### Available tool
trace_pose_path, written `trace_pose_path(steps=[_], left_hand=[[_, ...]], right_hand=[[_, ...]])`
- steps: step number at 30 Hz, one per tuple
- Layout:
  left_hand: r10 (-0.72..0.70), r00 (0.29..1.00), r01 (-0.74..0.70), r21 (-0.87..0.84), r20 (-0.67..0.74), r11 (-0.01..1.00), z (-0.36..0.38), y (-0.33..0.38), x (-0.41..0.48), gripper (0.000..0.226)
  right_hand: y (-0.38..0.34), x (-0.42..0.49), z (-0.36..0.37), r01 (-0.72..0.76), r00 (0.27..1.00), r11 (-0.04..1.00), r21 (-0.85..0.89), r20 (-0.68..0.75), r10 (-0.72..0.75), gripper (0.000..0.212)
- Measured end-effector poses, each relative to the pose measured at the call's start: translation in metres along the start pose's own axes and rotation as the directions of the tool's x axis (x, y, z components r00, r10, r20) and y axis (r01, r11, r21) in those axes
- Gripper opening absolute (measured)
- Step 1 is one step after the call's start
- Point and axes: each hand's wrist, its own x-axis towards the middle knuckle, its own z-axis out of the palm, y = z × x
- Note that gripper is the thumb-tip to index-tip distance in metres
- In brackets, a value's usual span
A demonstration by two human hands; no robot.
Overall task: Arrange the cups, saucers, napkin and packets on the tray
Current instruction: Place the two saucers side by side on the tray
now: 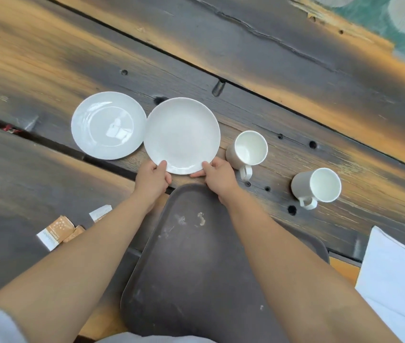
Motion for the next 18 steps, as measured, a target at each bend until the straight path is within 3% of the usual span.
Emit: trace_pose_path(steps=[8,18], left_hand=[[0.055,0.998,-0.056,0.075,0.010,0.996,-0.010,-0.007,-0.052,0.031],[0.022,0.991,-0.041,0.145,0.129,0.989,-0.001,-0.066,-0.132,0.034]], right_hand=[[0.021,-0.055,-0.006,0.077,0.996,0.997,0.029,-0.043,-0.075,0.018],[0.091,-0.146,-0.022,-0.026,0.996,0.998,0.058,-0.087,0.031,0.019]])
